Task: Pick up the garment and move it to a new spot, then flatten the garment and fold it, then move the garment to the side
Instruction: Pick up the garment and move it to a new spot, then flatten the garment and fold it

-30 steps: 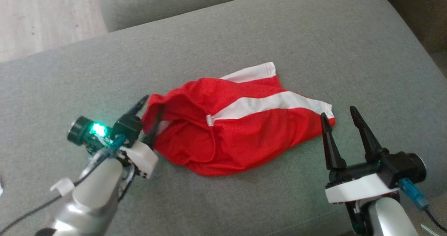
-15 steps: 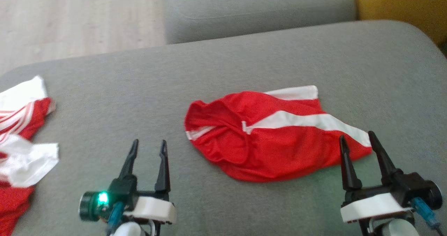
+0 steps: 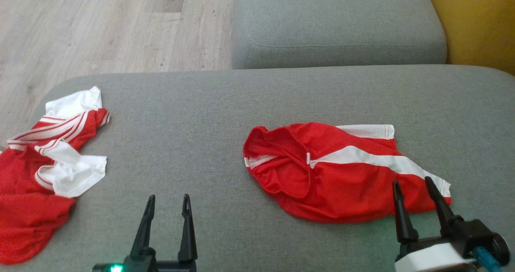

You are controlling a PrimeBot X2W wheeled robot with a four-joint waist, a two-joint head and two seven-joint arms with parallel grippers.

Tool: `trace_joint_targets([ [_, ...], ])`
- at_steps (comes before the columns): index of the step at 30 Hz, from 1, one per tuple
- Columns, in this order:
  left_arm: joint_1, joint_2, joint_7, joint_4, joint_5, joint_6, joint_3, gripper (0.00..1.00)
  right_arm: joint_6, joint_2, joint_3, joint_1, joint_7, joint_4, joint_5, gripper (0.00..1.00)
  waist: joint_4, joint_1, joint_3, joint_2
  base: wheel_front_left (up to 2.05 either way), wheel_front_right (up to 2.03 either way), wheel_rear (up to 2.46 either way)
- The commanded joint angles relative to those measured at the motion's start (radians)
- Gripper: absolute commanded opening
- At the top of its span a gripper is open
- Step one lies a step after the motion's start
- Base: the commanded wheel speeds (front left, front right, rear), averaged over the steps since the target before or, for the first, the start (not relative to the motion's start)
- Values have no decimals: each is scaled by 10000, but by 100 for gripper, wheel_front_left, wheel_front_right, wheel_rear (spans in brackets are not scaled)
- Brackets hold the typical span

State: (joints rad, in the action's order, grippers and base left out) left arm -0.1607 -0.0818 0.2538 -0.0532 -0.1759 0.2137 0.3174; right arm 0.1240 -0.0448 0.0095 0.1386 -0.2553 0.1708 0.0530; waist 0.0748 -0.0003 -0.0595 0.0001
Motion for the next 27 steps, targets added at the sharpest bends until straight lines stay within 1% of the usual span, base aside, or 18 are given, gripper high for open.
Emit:
trace_joint_targets([
  [1,430,130,79,328,108,-41,-413,100,67,-55,258,-257,-65,-275,45,100,-13,3,-6,-1,0,0,0],
  [9,319,250,79,207,418,-400,-647,100,67,-55,358,-295,-65,-129,136,100,-57,3,-95,-1,0,0,0],
  [23,186,309,80,59,459,-587,-719,100,67,-55,426,-236,-65,-90,178,100,-90,3,-142,-1,0,0,0],
  [27,163,312,80,-17,311,-583,-747,100,67,-55,463,-231,-65,-78,182,100,-80,3,-135,-1,0,0,0],
])
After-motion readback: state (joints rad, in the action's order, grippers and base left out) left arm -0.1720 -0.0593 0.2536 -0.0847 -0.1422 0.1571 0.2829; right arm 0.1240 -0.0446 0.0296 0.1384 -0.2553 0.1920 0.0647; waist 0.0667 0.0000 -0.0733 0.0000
